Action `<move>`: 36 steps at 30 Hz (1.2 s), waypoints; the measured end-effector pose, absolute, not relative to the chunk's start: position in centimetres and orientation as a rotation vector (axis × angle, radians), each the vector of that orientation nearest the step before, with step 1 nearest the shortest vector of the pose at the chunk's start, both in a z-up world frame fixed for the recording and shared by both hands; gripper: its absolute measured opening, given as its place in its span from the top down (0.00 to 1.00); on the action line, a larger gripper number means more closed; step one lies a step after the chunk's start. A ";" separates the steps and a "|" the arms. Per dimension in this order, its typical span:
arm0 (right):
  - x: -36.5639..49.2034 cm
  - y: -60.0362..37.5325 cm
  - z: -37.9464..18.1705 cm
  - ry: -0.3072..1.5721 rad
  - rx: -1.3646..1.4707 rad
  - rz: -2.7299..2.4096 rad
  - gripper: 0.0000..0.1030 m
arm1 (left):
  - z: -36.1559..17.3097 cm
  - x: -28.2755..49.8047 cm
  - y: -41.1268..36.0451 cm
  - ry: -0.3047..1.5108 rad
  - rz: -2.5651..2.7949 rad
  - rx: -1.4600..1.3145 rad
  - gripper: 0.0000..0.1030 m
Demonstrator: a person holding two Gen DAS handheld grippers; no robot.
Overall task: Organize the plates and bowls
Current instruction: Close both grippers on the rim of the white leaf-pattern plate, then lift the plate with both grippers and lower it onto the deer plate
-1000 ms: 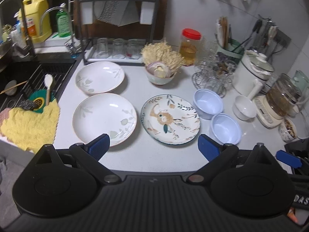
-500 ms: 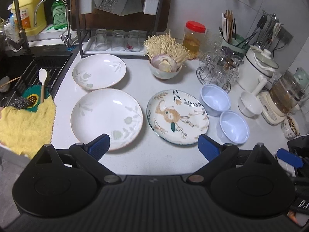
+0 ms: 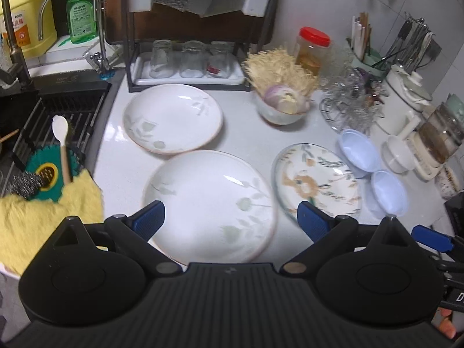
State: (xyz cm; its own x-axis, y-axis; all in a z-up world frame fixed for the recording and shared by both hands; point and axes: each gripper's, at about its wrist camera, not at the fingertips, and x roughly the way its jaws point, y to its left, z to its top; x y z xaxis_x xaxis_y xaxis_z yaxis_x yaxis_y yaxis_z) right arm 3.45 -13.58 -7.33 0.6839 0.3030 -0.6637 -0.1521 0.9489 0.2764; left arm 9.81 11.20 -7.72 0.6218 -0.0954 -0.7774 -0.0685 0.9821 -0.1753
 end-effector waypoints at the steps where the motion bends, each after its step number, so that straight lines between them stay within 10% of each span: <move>1: 3.7 -13.0 -7.7 0.795 0.211 0.253 0.10 | -8.1 10.1 11.8 0.900 -0.018 -0.186 0.04; 10: 6.4 -8.3 -11.7 0.897 0.294 0.217 0.21 | -12.5 13.2 17.3 0.967 -0.118 -0.221 0.06; 20: 9.6 -4.5 -16.1 0.959 0.310 0.128 0.52 | -17.8 17.1 20.8 1.066 -0.193 -0.214 0.35; 36: 12.7 -3.7 -19.2 1.010 0.322 0.059 0.71 | -21.1 20.1 21.3 1.056 -0.275 -0.214 0.58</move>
State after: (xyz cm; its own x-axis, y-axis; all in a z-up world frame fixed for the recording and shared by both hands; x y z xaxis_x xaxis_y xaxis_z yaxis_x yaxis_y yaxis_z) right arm 12.68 -3.65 -19.23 0.5342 0.1963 -0.8222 0.0992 0.9514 0.2916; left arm 20.06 21.25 -21.11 0.4636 -0.3232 -0.8250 0.1195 0.9454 -0.3032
